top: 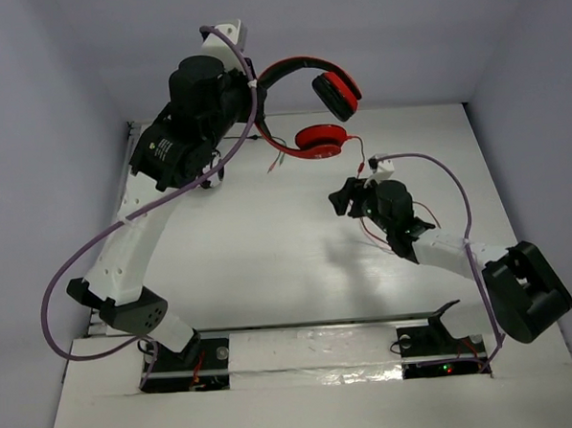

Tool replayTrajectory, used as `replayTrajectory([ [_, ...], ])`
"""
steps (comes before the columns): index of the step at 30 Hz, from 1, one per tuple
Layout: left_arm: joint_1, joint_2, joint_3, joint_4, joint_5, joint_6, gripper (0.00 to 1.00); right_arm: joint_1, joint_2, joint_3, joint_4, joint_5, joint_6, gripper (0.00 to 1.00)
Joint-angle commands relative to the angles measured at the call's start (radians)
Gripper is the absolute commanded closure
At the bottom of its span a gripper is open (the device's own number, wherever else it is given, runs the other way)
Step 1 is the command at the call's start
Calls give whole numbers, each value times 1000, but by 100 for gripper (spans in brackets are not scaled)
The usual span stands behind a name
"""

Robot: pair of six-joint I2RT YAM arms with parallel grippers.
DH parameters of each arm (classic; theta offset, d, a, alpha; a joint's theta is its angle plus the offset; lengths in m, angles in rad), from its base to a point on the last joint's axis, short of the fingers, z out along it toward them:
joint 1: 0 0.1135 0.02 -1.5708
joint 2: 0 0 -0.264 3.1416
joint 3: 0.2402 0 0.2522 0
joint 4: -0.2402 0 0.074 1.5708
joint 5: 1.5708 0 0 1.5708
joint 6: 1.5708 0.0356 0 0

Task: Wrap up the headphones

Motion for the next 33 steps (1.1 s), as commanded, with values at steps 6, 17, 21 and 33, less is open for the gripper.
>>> replayTrajectory([
  [6, 2, -18, 219, 37, -16, -19, 100, 5, -35, -69, 136, -57, 67, 36],
  [17, 65, -7, 249, 71, -44, -23, 100, 5, -159, -170, 46, -131, 184, 29],
  [21, 90, 13, 300, 75, -16, -39, 100, 5, -205, -193, 31, -122, 204, 27],
  [33, 122, -59, 242, 144, -10, -68, 100, 5, -121, -182, 84, -232, 212, 21],
])
